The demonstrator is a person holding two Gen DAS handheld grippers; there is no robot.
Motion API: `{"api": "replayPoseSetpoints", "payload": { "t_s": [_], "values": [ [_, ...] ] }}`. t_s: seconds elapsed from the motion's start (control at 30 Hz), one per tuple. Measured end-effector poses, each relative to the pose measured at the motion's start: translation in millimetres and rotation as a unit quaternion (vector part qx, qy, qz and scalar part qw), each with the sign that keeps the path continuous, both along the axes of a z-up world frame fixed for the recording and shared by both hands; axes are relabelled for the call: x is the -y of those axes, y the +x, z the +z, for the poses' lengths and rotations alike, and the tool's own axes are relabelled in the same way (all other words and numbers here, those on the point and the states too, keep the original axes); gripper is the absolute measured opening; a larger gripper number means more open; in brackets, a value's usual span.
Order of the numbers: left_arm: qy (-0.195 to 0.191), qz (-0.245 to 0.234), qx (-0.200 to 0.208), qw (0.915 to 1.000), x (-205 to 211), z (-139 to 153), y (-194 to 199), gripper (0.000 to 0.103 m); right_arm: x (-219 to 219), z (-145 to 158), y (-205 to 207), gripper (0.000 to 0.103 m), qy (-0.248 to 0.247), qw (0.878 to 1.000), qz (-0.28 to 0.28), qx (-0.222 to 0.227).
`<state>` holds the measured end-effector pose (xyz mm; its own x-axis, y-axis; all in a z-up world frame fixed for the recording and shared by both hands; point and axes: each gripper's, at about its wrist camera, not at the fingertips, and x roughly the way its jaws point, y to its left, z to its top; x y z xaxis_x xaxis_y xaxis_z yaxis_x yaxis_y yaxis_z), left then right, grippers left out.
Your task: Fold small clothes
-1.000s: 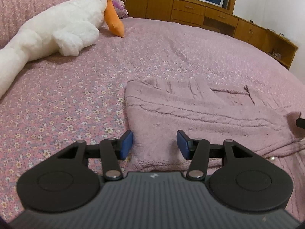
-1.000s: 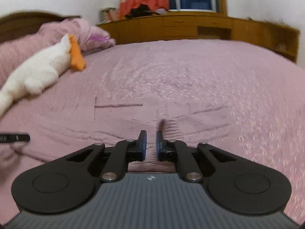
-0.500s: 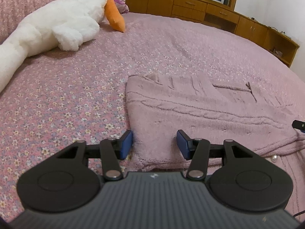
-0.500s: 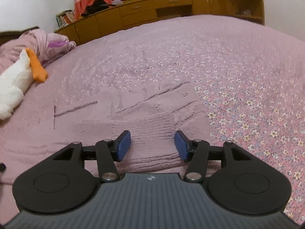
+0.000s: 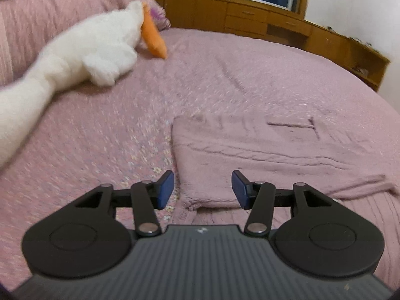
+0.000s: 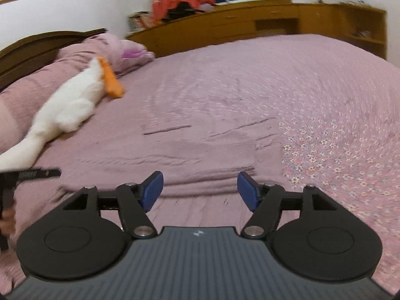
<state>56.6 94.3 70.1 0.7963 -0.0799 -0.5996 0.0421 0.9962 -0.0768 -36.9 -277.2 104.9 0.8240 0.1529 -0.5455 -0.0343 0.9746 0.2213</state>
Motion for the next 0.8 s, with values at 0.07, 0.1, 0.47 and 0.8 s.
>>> {"api": "replayPoseSetpoints", "payload": {
  "t_s": [0.07,0.1,0.47,0.8],
  "values": [
    [0.037,-0.007,0.008,0.9993,7,20,-17,0.053,2,11,-21,0.073,-0.005,1.000,0.012,0.000],
    [0.049,-0.010,0.008,0.9987,9,28,-24,0.053,4,17,-32,0.073,-0.008,1.000,0.018,0.001],
    [0.080,-0.062,-0.026,0.9945,38,56,-105,0.053,1,45,-118,0.086,-0.052,0.994,0.091,-0.032],
    [0.081,-0.112,-0.086,0.9866,62,11,-151,0.053,-31,3,-142,0.092,-0.116,0.976,0.161,-0.085]
  ]
}}
